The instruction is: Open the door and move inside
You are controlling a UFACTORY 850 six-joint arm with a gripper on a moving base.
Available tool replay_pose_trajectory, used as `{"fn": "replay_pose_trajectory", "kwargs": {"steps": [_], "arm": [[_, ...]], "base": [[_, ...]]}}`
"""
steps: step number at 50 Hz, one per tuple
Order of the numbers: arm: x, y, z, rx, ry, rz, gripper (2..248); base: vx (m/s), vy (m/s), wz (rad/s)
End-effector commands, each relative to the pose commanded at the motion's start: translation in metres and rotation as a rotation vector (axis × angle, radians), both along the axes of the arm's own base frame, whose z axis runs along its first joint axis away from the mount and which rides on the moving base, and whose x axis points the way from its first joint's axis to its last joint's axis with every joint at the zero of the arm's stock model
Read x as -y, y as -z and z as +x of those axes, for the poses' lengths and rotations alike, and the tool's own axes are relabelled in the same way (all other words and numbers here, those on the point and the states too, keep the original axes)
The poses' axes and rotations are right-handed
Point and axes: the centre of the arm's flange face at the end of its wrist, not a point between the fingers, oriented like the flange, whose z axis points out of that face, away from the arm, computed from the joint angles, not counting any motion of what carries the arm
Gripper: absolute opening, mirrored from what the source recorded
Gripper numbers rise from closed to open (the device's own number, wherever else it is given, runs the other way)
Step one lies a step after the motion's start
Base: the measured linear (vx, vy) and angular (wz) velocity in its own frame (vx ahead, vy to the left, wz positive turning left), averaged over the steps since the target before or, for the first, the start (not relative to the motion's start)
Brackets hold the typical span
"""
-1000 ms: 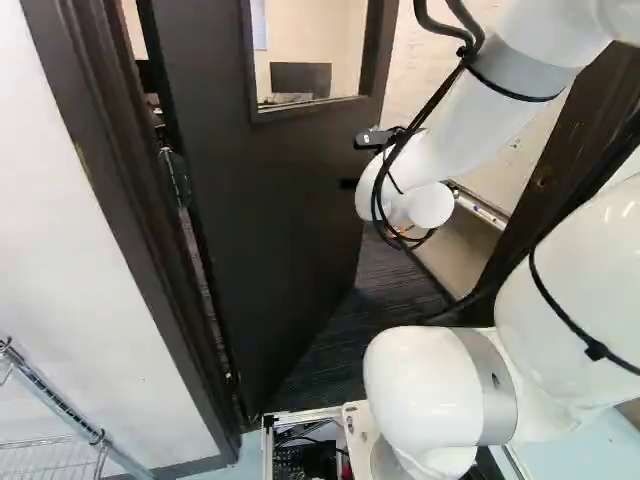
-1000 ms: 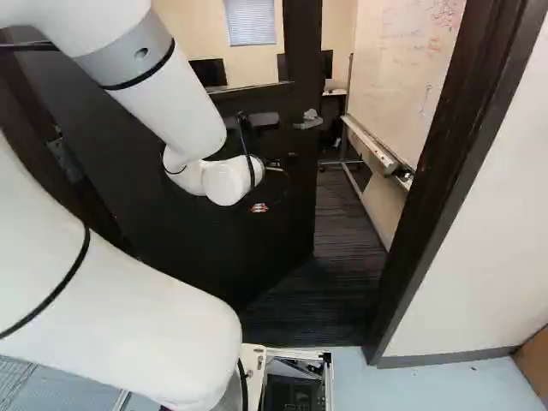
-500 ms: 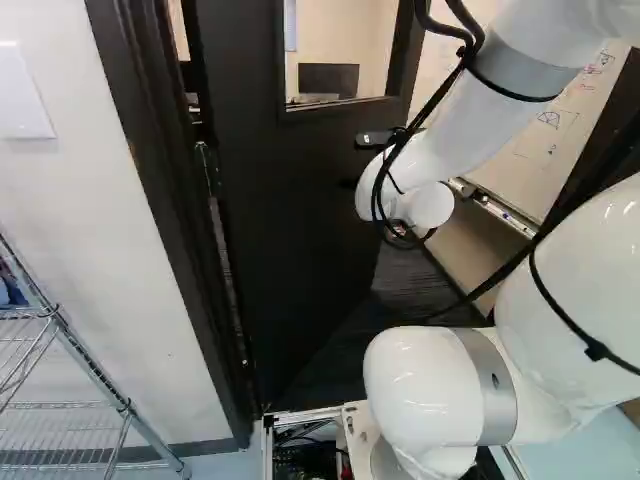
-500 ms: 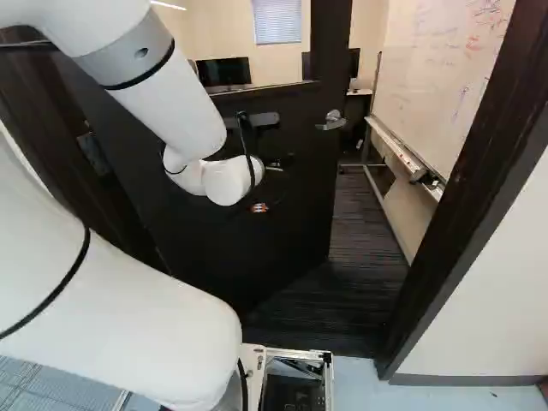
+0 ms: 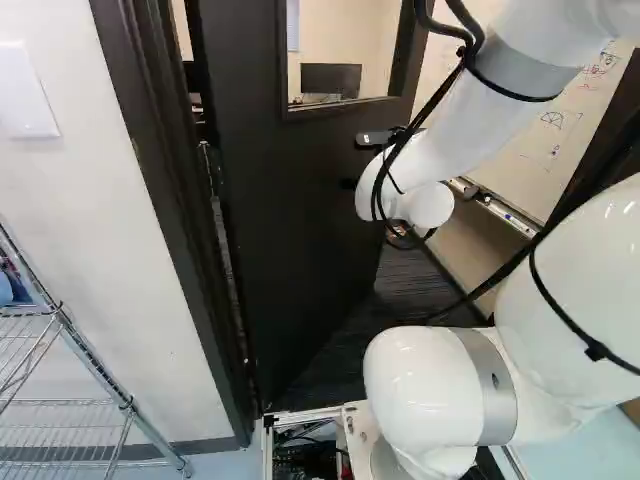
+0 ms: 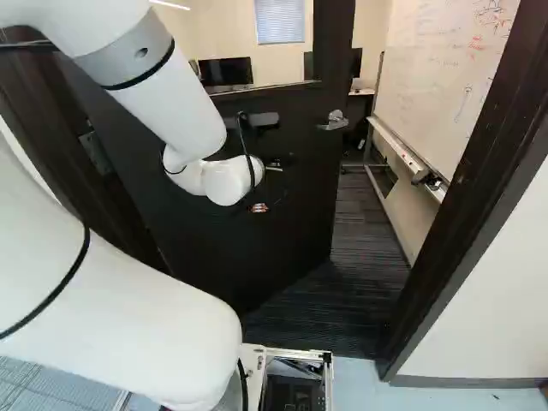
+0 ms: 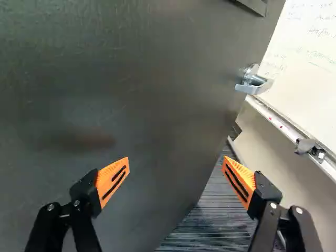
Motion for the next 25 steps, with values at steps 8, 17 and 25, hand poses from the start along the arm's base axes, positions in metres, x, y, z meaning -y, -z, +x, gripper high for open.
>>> {"fn": "replay_pose_trajectory", "kwargs": {"steps": [8,17,25], "arm": [[-0.001,0.0,0.002,-0.001,-0.004,0.0,247],[-0.005,-0.001,0.009,-0.003,-0.017,0.001,247],[-0.009,-0.001,0.016,-0.004,-0.023,0.007,247]], "base": [[0.0,0.0,0.0],[0.0,0.0,0.0],[0.0,0.0,0.0]]}}
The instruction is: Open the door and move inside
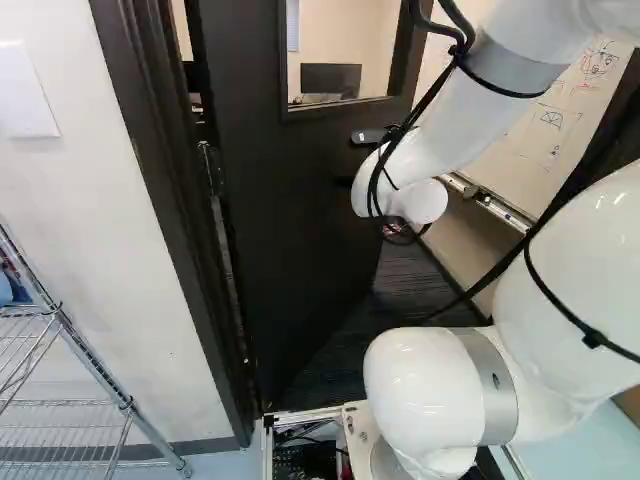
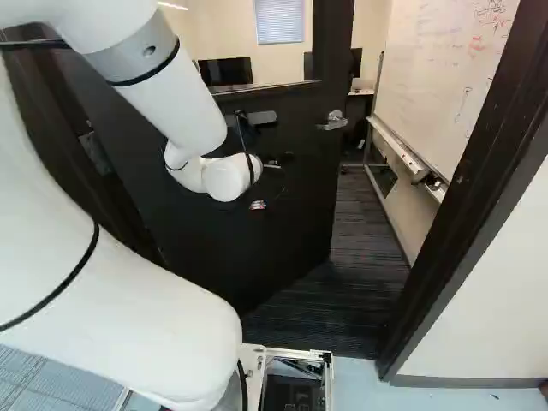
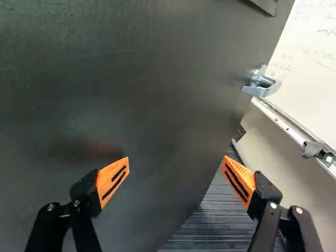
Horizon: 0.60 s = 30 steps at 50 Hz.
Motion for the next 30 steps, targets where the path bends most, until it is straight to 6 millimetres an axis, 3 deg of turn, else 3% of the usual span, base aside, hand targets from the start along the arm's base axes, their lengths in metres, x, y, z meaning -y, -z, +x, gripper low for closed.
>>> {"fn": "replay_pose_trajectory", "kwargs": {"steps": [30], "arm": [[-0.012,-0.002,0.029,0.0,0.047,0.068,247]], "base": [[0.0,0.0,0.0]]}}
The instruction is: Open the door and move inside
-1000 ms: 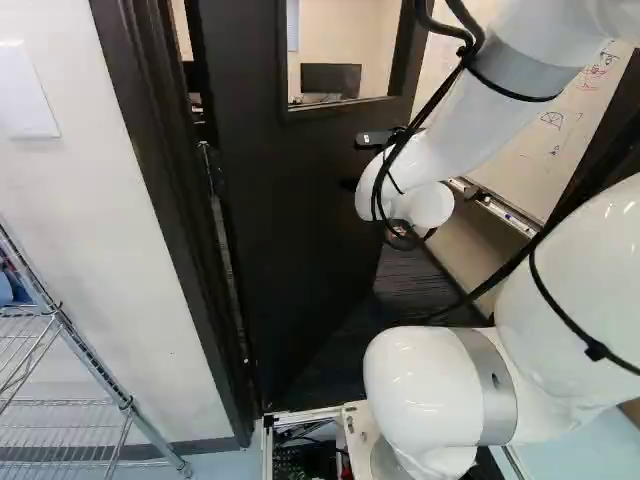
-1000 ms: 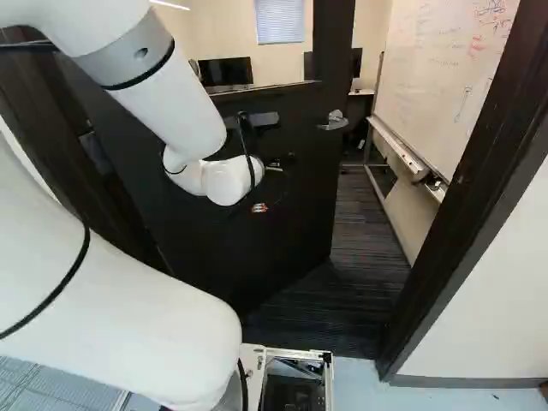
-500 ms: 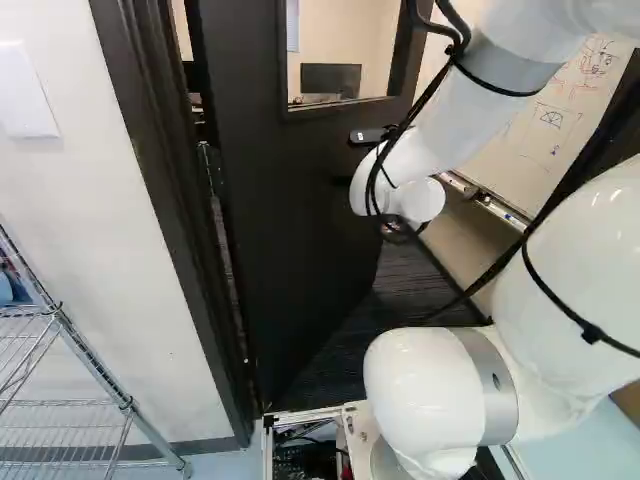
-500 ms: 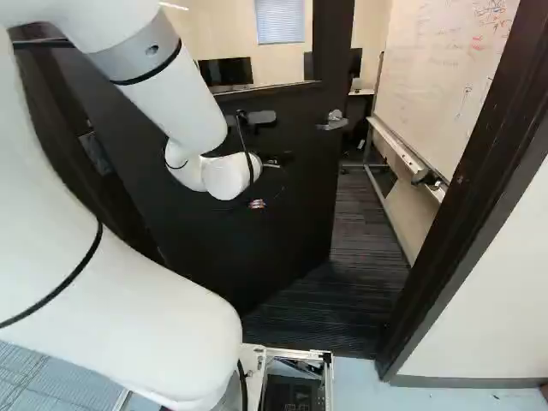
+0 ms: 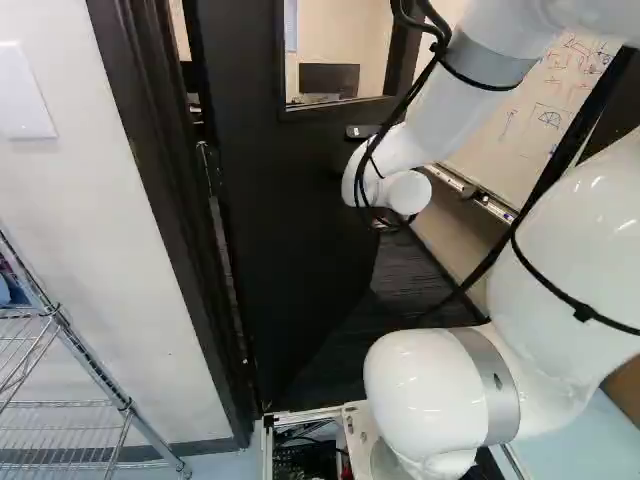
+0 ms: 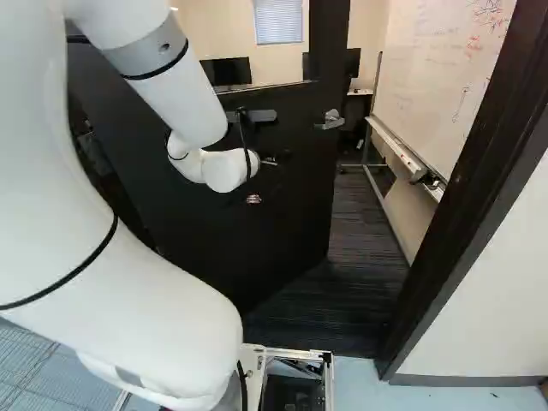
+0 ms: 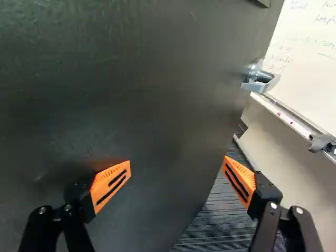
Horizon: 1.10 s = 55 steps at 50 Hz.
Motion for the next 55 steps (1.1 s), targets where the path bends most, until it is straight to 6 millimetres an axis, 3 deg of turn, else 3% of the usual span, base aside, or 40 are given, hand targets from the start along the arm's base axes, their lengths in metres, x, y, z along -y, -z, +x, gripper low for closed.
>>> {"fn": "replay_pose_trajectory", "kwargs": {"steps": [55], "arm": [[-0.034,-0.001,0.047,-0.001,0.013,0.073,247]], "base": [[0.0,0.0,0.0]]}}
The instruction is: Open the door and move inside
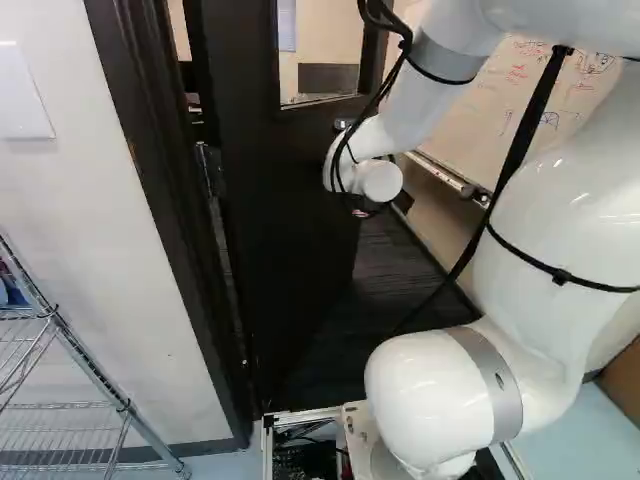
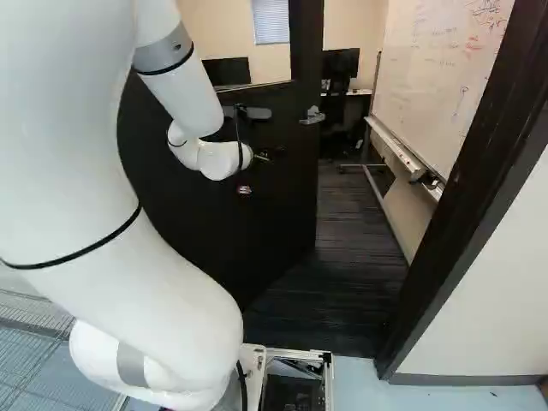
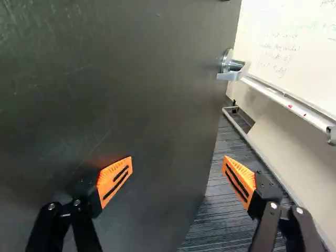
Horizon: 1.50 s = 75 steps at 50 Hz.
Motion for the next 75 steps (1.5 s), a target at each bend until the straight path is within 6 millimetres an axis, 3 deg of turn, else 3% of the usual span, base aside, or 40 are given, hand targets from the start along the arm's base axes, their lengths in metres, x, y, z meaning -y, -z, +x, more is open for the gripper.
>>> {"fn": "replay_pose_trajectory", "kwargs": {"steps": [75], "arm": [[-0.065,0.001,0.041,0.006,-0.13,0.0,247]], "base": [[0.0,0.0,0.0]]}}
